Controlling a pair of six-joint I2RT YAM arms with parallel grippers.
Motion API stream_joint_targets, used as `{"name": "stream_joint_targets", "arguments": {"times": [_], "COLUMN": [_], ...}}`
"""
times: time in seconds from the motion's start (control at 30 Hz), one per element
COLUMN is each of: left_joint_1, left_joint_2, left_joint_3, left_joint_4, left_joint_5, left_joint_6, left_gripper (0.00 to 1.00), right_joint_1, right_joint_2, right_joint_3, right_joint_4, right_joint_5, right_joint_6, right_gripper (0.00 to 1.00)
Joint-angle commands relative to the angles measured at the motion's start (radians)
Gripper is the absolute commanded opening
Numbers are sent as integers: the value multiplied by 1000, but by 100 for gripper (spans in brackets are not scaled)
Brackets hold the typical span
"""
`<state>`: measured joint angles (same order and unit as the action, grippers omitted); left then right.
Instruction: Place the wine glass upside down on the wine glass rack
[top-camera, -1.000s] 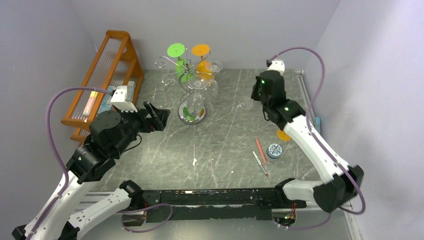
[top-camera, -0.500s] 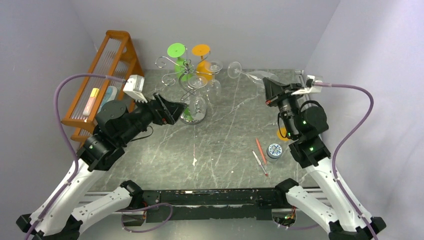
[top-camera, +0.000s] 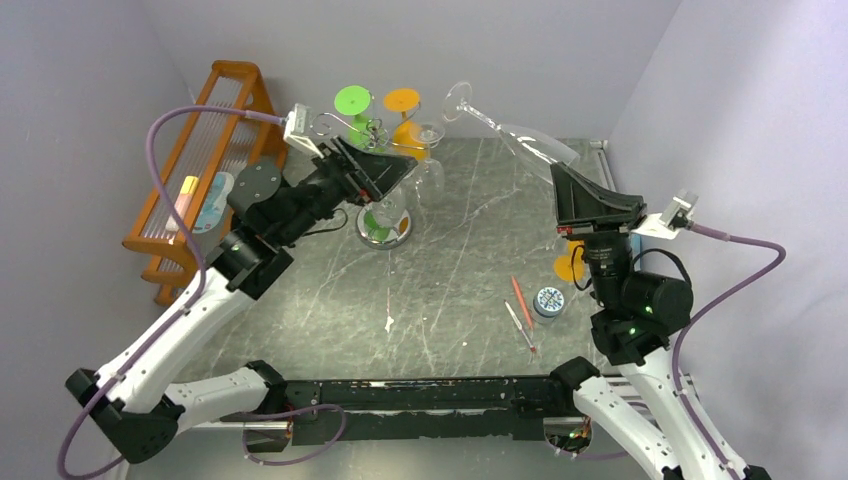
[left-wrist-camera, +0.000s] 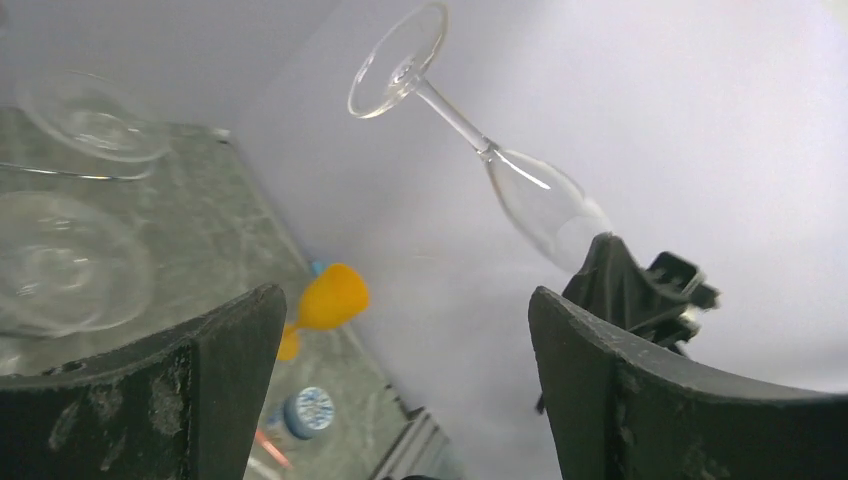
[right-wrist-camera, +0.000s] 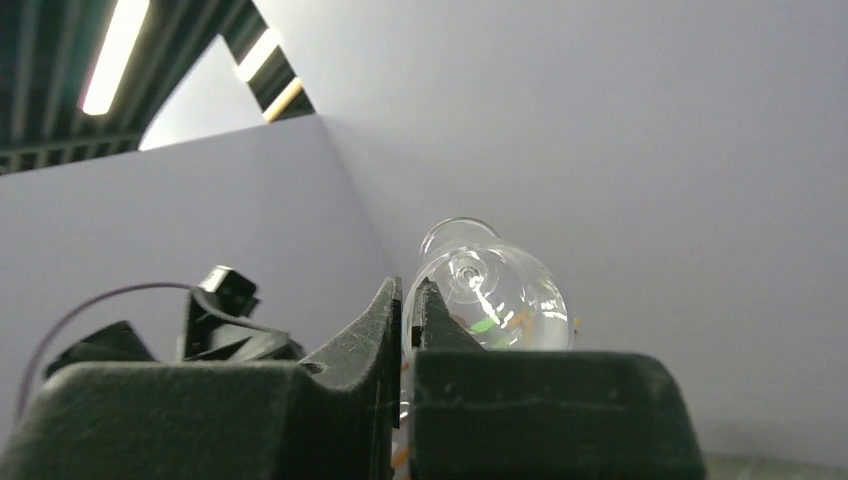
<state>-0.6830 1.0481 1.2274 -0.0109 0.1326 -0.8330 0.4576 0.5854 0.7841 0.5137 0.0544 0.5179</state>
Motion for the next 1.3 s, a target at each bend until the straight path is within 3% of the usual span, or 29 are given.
{"name": "stream_joint_targets", "arguments": {"times": [0.0,0.27,0.5,0.9,1.03,1.1,1.13,1.27], "left_joint_1": [-71,-238,-348,-381,-383,-383,-383,-384], "left_joint_2": [80,231,272,383,401,403,403,389], "left_joint_3": [19,67,0,107,93,81,73,37], "left_joint_4": [244,473,688,771,924,968,993,1045], "left_joint_5": [-72,-295,-544,-601,-563,-532,-512,-455], "left_joint_6": [-155,-118,-141,-128,-10,28,60,170], "left_gripper": [94,92,79,34,7,5,5,5], "right_joint_1": [1,1,1,1,1,2,1,1], "right_joint_2": [-21,-39,-36,-50,-58,-65,-70,-114], "right_joint_3": [-35,-94,-111,-141,-138,-129,-125,-93], "right_joint_4": [154,220,239,247,207,164,134,-32], "right_joint_5": [-36,-51,-99,-143,-178,-188,-191,-132], "right_joint_6": [104,247,306,337,325,316,306,262], "right_gripper": [0,0,0,0,0,0,2,40]}}
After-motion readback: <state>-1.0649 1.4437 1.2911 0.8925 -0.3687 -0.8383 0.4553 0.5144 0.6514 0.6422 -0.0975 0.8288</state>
